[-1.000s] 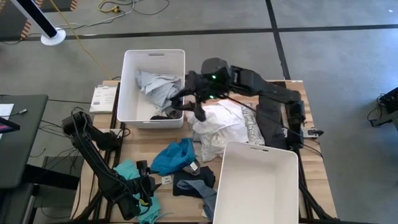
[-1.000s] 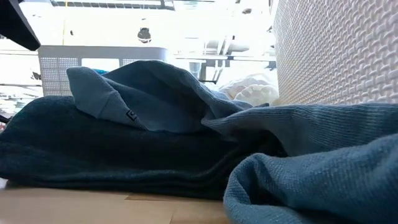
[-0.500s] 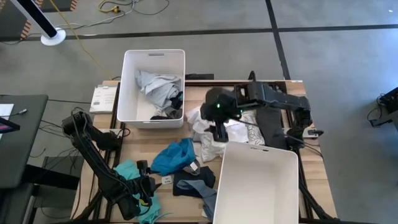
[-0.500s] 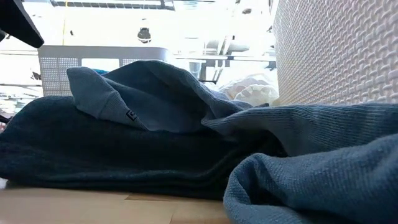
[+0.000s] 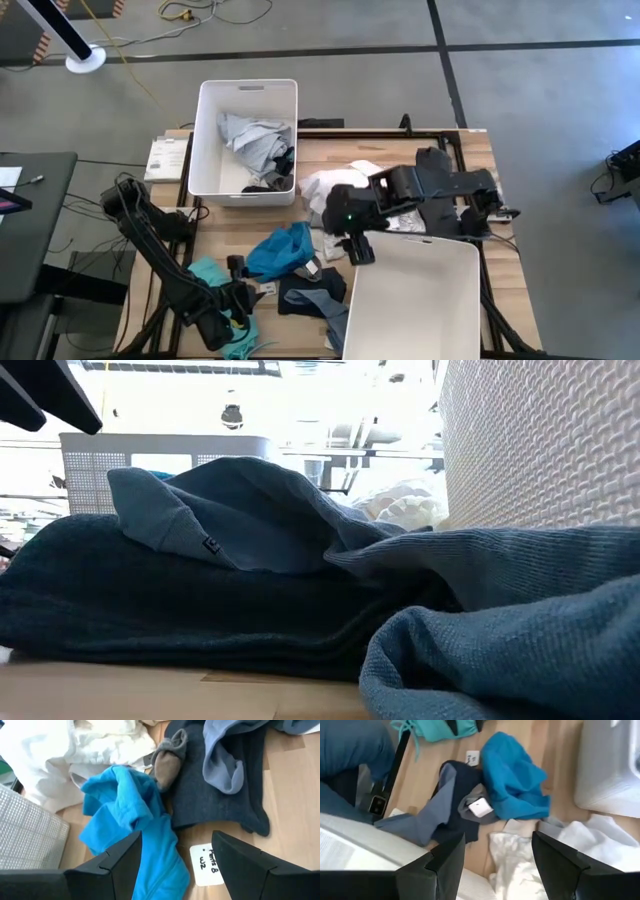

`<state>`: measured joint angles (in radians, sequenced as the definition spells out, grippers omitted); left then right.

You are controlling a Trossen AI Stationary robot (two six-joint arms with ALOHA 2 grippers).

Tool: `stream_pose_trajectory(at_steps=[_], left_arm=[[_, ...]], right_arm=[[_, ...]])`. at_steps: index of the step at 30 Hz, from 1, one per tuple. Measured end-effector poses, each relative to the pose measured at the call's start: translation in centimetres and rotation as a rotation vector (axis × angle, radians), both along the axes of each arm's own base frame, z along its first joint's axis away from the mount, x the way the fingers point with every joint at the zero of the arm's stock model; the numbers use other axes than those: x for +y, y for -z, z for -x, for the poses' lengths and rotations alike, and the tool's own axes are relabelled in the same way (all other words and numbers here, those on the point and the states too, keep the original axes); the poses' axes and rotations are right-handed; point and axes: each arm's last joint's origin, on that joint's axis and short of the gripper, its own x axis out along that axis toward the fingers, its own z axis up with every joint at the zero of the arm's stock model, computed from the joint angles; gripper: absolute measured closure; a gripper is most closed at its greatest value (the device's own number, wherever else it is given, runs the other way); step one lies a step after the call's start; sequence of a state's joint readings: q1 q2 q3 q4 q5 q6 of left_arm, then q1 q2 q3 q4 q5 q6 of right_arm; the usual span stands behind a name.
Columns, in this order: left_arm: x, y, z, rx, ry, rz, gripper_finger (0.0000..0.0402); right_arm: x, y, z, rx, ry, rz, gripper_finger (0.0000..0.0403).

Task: Sort clothes
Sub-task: Put the blue shorts into the top white laundry bin

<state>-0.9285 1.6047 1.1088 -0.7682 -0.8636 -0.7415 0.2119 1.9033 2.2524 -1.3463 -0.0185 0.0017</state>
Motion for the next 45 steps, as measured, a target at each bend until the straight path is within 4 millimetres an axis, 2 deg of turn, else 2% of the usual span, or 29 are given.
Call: stream_pose_trajectory(at_steps=[8,15,26,34,39,45], left_arm=[[0.4,0.0,-0.5,0.002,-0.005,-0.011,0.0166],[-0.4,-0.4,-1.2,-0.049,0.051,0.019,0.0166],[0.0,-0.5,-2.3,-0.036,0.068,0.043,0.0166],[2.3,0.3,-1.6,0.108,-0.075,-0.001,0.0166],[2.9,0.9,-1.9,0.186,-0.104,0.078,0.0166],[4.1,3.9,-1.8,0.251,-0.110,0.145,0.0166]], right_arm=[[3.2,2.2,-1.1,0.059,-0.070,0.023,0.0159],[5.9,4.0,-1.4,0.117,-0.124,0.040,0.0159],[8.6,4.2,-0.5,0.114,-0.175,0.043,0.0159],[10.3,4.2,0.3,0.102,-0.180,0.069,0.0159],[11.0,4.2,0.6,0.100,-0.192,0.072,0.0159],[10.9,4.2,0.6,0.102,-0.175,0.065,0.0159]])
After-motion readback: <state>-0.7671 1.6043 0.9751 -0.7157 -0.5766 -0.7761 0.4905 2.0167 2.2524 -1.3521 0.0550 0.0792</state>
